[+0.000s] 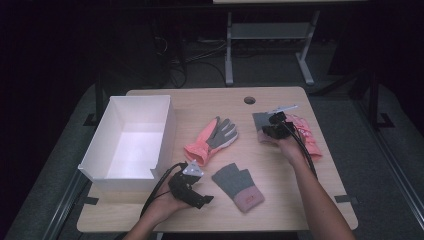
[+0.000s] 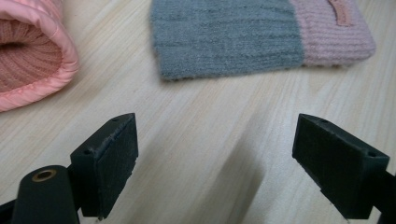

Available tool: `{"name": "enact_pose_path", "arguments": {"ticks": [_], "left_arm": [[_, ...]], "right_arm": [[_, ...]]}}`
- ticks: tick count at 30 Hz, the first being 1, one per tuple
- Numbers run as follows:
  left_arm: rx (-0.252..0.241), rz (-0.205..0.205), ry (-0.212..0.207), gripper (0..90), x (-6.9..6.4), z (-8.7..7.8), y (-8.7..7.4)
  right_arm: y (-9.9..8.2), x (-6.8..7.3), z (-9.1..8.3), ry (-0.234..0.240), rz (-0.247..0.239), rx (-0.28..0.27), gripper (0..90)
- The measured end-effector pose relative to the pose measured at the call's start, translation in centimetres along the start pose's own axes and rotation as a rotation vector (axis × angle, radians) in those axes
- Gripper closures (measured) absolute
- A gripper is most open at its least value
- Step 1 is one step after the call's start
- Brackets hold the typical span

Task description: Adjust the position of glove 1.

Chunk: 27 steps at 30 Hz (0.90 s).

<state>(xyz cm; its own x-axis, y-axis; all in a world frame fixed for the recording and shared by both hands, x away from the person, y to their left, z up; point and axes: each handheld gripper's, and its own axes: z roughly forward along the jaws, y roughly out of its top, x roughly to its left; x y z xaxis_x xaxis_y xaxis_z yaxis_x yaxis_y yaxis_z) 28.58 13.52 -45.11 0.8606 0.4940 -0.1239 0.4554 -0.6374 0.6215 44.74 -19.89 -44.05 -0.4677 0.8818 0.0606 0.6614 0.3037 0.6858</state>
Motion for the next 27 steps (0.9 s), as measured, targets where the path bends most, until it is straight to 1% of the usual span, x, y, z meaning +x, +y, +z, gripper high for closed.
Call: {"name": "enact_pose_path", "arguments": {"ticks": [3, 4, 5, 6, 7, 8, 9, 10, 11, 14, 16, 17, 20, 21, 24, 25, 26, 27], "left_arm": [[0.0, 0.0, 0.001, 13.8, 0.0, 0.0, -0.1], [-0.001, -0.002, 0.001, 13.8, 0.0, -0.1, -0.1], [-0.001, -0.002, 0.001, 13.9, 0.0, -0.1, -0.1], [-0.003, -0.004, 0.002, 13.9, 0.1, -0.2, -0.1], [-0.01, -0.009, 0.002, 13.9, 0.2, -0.3, 0.0], [-0.01, -0.009, 0.002, 13.9, 0.2, -0.3, 0.0], [-0.016, -0.018, 0.001, 13.9, 0.2, -0.2, 0.0], [-0.003, -0.007, 0.002, 13.9, 0.2, -0.3, 0.0], [-0.005, -0.009, -0.002, 13.9, 0.1, -0.2, 0.0], [-0.006, -0.003, -0.004, 13.9, 0.0, -0.1, 0.0], [-0.006, -0.001, -0.004, 14.0, 0.0, -0.1, -0.1], [-0.004, 0.0, -0.006, 14.0, 0.0, -0.1, -0.1], [-0.01, -0.001, -0.006, 14.0, -0.1, 0.0, 0.0], [-0.011, -0.003, -0.006, 14.0, -0.2, 0.0, 0.0], [-0.011, -0.004, -0.006, 14.0, -0.2, 0.0, 0.1], [-0.018, -0.006, -0.005, 14.0, -0.3, 0.0, 0.0], [-0.018, -0.006, -0.005, 14.0, -0.3, 0.0, 0.0], [-0.007, 0.007, -0.007, 14.0, -0.3, 0.0, 0.0]], "right_arm": [[-0.1, -0.6, 0.3, -0.016, 0.022, 0.004, 90.0], [-0.2, -0.9, 0.6, -0.016, 0.026, 0.021, 90.0], [-0.2, -0.9, 0.6, -0.016, 0.026, 0.021, 90.0], [-0.2, -1.0, 0.9, -0.015, 0.029, 0.033, 90.0], [-0.5, -1.0, 1.3, -0.01, 0.035, 0.059, 90.0], [-0.5, -1.0, 1.3, -0.01, 0.035, 0.059, 90.0], [-0.6, -1.0, 1.3, -0.008, 0.041, 0.06, 90.0], [-0.7, -0.9, 1.3, -0.002, 0.038, 0.062, 90.0], [-0.8, -0.9, 1.3, 0.0, 0.04, 0.061, 90.0], [-1.4, -0.7, 0.7, 0.017, 0.022, 0.067, 90.0], [-1.5, -0.7, 0.6, 0.02, 0.017, 0.07, 90.0], [-1.9, -0.4, 0.1, 0.024, 0.0, 0.081, 90.0], [-2.2, -0.1, -0.3, 0.026, -0.016, 0.085, 90.0], [-2.8, 0.2, -0.7, 0.037, -0.022, 0.086, 90.0], [-3.3, 0.5, -1.2, 0.043, -0.028, 0.089, 90.0], [-3.9, 1.0, -1.8, 0.051, -0.03, 0.096, 90.0], [-3.9, 1.0, -1.8, 0.051, -0.03, 0.096, 90.0], [-4.4, 1.2, -2.3, 0.053, -0.05, 0.1, 90.0]]}}
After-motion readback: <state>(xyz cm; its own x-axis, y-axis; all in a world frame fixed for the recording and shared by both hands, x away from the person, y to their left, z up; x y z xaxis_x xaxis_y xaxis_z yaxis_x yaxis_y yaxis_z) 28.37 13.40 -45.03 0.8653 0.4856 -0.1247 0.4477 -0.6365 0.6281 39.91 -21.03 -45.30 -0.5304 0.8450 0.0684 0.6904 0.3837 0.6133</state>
